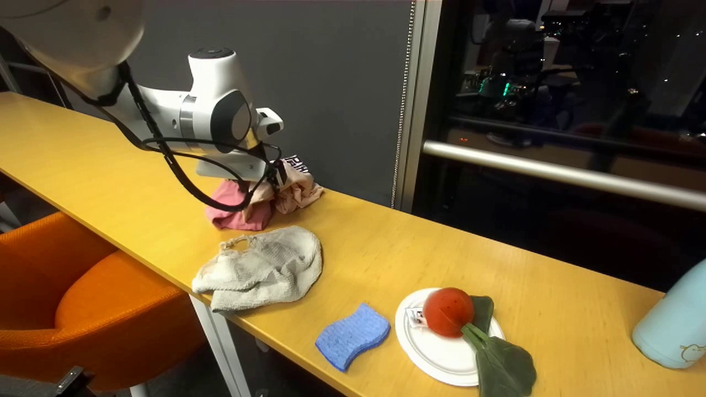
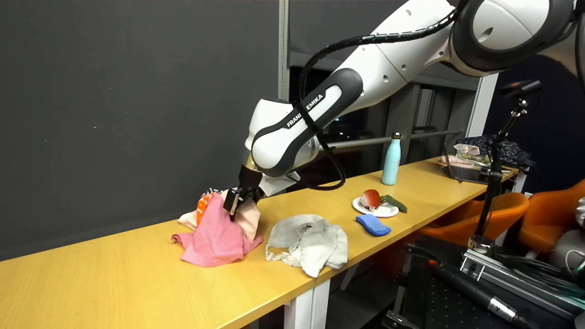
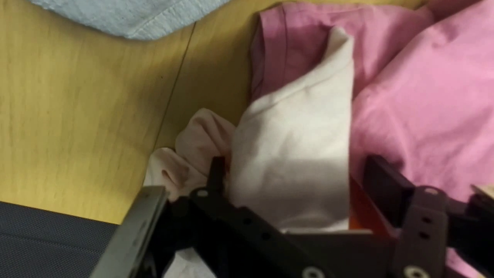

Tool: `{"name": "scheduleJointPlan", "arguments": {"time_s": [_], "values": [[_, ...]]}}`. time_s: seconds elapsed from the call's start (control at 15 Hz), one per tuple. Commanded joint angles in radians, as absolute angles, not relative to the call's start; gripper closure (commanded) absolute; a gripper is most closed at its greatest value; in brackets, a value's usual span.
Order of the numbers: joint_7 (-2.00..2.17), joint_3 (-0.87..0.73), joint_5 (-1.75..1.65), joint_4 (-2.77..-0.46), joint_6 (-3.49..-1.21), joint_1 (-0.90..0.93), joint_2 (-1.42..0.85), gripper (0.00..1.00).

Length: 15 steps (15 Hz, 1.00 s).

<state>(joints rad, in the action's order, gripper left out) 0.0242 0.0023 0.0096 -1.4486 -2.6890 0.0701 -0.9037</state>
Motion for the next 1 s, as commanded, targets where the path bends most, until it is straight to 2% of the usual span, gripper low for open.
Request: {"name": "scheduleJointPlan", "arguments": {"time_s": [0.0, 0.53, 0.93], "values": [[0.062, -0.018, -0.009, -1.404, -2.69, 0.095, -0.918, 0.41], [0.081, -0.017, -0.029, -1.399, -2.673, 0.129, -0.861, 0.99], [0.115, -0.07, -0.079, -1.401, -2.642, 0.168, -0.774, 0.99]]}}
